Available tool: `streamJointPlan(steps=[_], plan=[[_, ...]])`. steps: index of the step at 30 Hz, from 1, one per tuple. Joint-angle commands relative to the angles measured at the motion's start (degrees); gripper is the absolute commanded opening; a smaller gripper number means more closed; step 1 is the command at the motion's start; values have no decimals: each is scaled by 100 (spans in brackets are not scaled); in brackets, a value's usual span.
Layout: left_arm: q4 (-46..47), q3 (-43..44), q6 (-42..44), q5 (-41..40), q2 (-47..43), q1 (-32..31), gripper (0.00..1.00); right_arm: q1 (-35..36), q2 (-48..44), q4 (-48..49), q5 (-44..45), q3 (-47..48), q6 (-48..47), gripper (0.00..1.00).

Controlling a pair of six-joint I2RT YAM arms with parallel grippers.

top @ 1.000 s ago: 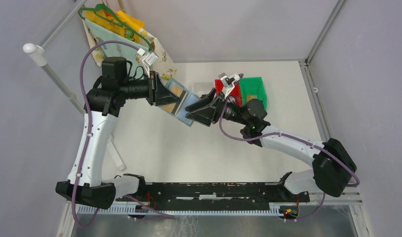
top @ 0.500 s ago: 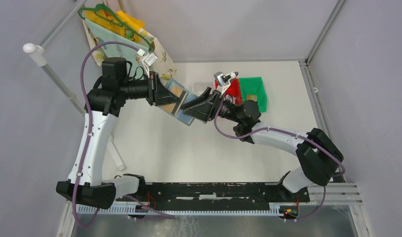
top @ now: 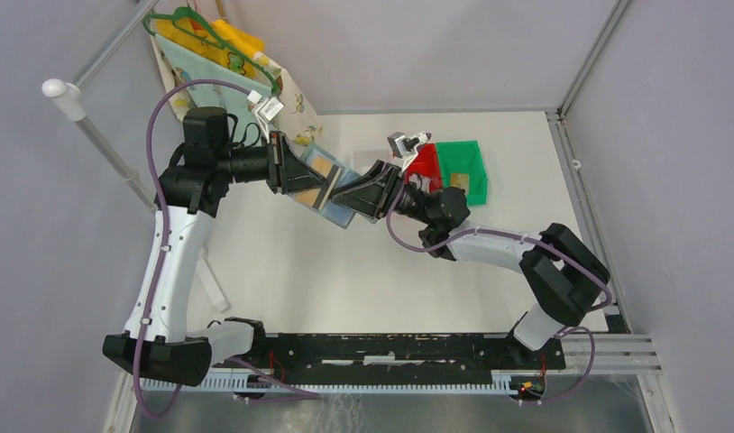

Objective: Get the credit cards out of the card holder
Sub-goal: Remove the credit card from the card holder.

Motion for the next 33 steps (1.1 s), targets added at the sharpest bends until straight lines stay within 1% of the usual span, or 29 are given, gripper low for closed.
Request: streamJointPlan(steps=[1, 5, 13, 16, 18, 22, 25, 26, 29, 31, 33], plan=[[313, -46, -390, 591, -178, -76, 19, 123, 230, 821, 314, 357, 438, 43], [343, -44, -435, 734, -144, -76, 30, 149, 276, 814, 472, 341, 488, 41], [342, -180, -524, 1018, -141, -76, 40, 149, 227, 667, 743, 154, 477, 31], [340, -178, -559, 1171, -136, -77, 45, 149, 241, 659, 801, 116, 511, 29], [351, -160, -587, 1275, -126, -76, 47, 148, 235, 657, 818, 116, 509, 28], [374, -122, -619, 1359, -116, -76, 43, 144, 208, 614, 822, 120, 498, 26], [529, -103, -818, 1477, -108, -76, 40, 147, 181, 561, 838, 54, 499, 26], [546, -87, -851, 1513, -102, -76, 37, 149, 161, 530, 854, 19, 495, 25], [600, -61, -932, 1586, -106, -81, 26, 140, 91, 410, 887, -121, 475, 26], [621, -55, -936, 1608, -114, -76, 22, 119, -2, 297, 959, -223, 396, 29], [616, -48, -917, 1618, -131, -76, 20, 119, -109, 88, 1065, -302, 254, 33]])
